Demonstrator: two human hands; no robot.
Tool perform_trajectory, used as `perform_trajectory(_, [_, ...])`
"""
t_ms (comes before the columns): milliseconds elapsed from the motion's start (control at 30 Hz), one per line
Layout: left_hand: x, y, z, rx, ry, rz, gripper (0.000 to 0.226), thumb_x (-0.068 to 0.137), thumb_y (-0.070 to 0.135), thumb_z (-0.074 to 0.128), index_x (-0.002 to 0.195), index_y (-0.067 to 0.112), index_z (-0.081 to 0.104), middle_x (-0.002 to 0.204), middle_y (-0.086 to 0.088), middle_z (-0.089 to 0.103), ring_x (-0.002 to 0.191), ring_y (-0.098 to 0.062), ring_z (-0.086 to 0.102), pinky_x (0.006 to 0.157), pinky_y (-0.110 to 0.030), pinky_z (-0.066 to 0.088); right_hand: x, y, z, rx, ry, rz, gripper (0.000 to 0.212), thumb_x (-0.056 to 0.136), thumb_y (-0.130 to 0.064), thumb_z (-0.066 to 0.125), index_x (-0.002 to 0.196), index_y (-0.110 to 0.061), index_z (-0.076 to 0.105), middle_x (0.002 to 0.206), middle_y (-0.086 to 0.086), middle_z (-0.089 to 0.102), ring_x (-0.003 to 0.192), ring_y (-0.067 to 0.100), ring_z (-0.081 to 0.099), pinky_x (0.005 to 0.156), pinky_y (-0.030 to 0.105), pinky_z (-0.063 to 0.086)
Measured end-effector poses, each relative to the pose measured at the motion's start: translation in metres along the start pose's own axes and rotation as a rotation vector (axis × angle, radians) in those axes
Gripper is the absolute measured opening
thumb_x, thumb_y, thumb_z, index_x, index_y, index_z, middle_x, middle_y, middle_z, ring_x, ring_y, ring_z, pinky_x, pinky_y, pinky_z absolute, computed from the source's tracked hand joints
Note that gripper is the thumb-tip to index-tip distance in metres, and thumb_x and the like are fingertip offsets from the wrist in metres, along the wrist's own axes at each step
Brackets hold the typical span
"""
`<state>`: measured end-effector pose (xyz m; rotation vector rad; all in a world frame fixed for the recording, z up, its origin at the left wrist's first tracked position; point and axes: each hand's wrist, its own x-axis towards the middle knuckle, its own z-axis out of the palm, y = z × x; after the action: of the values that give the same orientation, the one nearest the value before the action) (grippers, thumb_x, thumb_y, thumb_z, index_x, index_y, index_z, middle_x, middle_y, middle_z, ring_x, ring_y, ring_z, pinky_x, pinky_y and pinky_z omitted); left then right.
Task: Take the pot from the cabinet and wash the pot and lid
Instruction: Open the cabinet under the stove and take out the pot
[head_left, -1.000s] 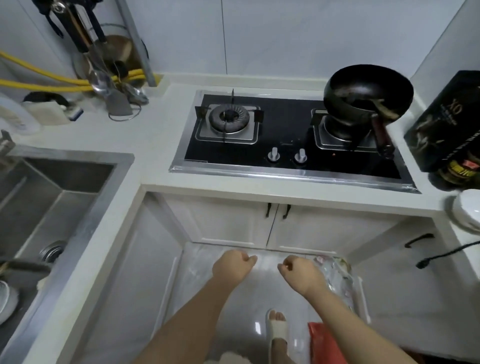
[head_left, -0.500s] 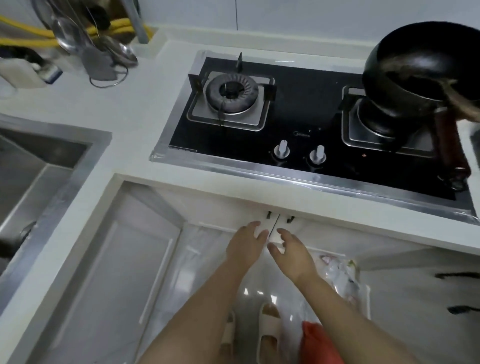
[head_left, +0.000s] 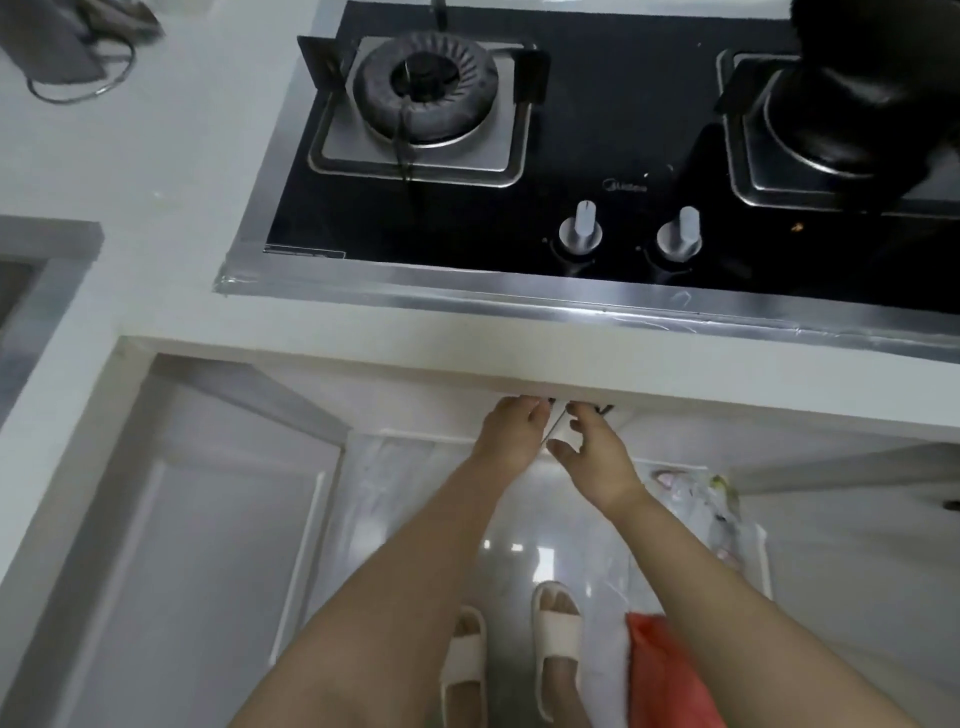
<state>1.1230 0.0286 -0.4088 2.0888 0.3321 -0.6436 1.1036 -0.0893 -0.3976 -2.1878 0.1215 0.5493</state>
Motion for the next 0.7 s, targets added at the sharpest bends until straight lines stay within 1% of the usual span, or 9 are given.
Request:
perform_trajectory(67, [0.01, -0.009, 0.005, -0.002, -0.021, 0.029, 0.064, 0.08, 0.05, 0.022, 0.113, 0.01, 0.059, 0.114, -0.02, 0.062, 0.109, -0.036, 0.056, 0.099, -0.045, 0.044, 0.0, 0.004, 0.003, -0.004, -0.004, -0.038, 0.054, 0.089, -0.002, 0.056, 0.139, -0.011, 0.037, 0.139, 0.01, 0.045, 0.126, 0.025, 0.044, 0.098, 0.022, 0.032])
perform_trajectory(200, [0.008, -0.02, 0.007, -0.007, -0.044, 0.079, 0.049, 0.087, 0.043, 0.029, 0.115, 0.014, 0.058, 0.113, -0.02, 0.062, 0.106, -0.037, 0.056, 0.097, -0.047, 0.045, -0.007, 0.012, 0.012, 0.046, 0.043, -0.032, 0.063, 0.09, -0.003, 0.054, 0.145, -0.018, 0.028, 0.148, 0.005, 0.037, 0.133, 0.022, 0.039, 0.111, 0.034, 0.032])
perform_trajectory(267, [0.003, -0.028, 0.008, -0.003, -0.055, 0.103, 0.051, 0.088, 0.048, 0.028, 0.12, 0.019, 0.056, 0.116, -0.017, 0.061, 0.108, -0.034, 0.056, 0.098, -0.047, 0.044, -0.014, 0.012, 0.017, 0.12, 0.127, -0.009, 0.059, 0.091, -0.01, 0.056, 0.144, -0.019, 0.031, 0.147, 0.003, 0.039, 0.129, 0.019, 0.043, 0.108, 0.036, 0.037])
perform_trajectory(333, [-0.003, -0.038, 0.011, -0.004, -0.05, 0.118, 0.059, 0.084, 0.058, 0.026, 0.125, 0.026, 0.055, 0.12, -0.012, 0.061, 0.112, -0.03, 0.056, 0.101, -0.045, 0.043, -0.024, 0.01, 0.021, 0.202, 0.222, 0.014, 0.053, 0.091, -0.019, 0.056, 0.14, -0.017, 0.036, 0.14, 0.004, 0.046, 0.122, 0.014, 0.047, 0.101, 0.031, 0.041])
perform_trajectory(400, [-0.014, -0.047, 0.015, -0.015, -0.055, 0.116, 0.057, 0.085, 0.06, 0.027, 0.125, 0.029, 0.054, 0.123, -0.01, 0.06, 0.114, -0.027, 0.055, 0.102, -0.045, 0.043, -0.035, 0.008, 0.025, 0.259, 0.291, 0.021, 0.051, 0.092, -0.024, 0.056, 0.138, -0.017, 0.037, 0.134, 0.004, 0.05, 0.117, 0.01, 0.048, 0.095, 0.026, 0.04])
perform_trajectory(467, [-0.026, -0.053, 0.017, -0.023, -0.054, 0.116, 0.053, 0.089, 0.057, 0.029, 0.125, 0.028, 0.055, 0.122, -0.009, 0.06, 0.114, -0.024, 0.055, 0.102, -0.043, 0.044, -0.044, 0.007, 0.028, 0.278, 0.324, -0.002, 0.053, 0.092, -0.026, 0.055, 0.141, -0.018, 0.034, 0.138, 0.004, 0.047, 0.12, 0.012, 0.047, 0.097, 0.028, 0.041])
perform_trajectory(533, [-0.036, -0.059, 0.021, -0.037, -0.034, 0.129, 0.059, 0.084, 0.062, 0.026, 0.123, 0.03, 0.056, 0.118, -0.007, 0.062, 0.111, -0.023, 0.057, 0.099, -0.043, 0.045, -0.05, 0.004, 0.029, 0.294, 0.316, -0.05, 0.057, 0.093, -0.026, 0.052, 0.144, -0.022, 0.028, 0.146, 0.001, 0.038, 0.128, 0.014, 0.042, 0.104, 0.033, 0.04])
perform_trajectory(600, [-0.045, -0.066, 0.025, -0.046, -0.03, 0.14, 0.063, 0.082, 0.065, 0.023, 0.125, 0.032, 0.054, 0.117, -0.006, 0.064, 0.111, -0.022, 0.058, 0.098, -0.044, 0.046, -0.056, 0.001, 0.028, 0.308, 0.284, -0.091, 0.051, 0.095, -0.026, 0.049, 0.143, -0.027, 0.03, 0.145, -0.006, 0.04, 0.128, 0.008, 0.042, 0.104, 0.025, 0.039])
perform_trajectory(700, [-0.061, -0.067, 0.027, -0.023, -0.006, 0.165, 0.057, 0.086, 0.059, 0.025, 0.122, 0.028, 0.057, 0.111, -0.007, 0.066, 0.107, -0.023, 0.059, 0.094, -0.043, 0.047, -0.068, -0.001, 0.027, 0.335, 0.249, -0.123, 0.024, 0.097, -0.025, 0.046, 0.118, -0.035, 0.047, 0.11, -0.023, 0.057, 0.093, -0.007, 0.054, 0.079, 0.003, 0.041])
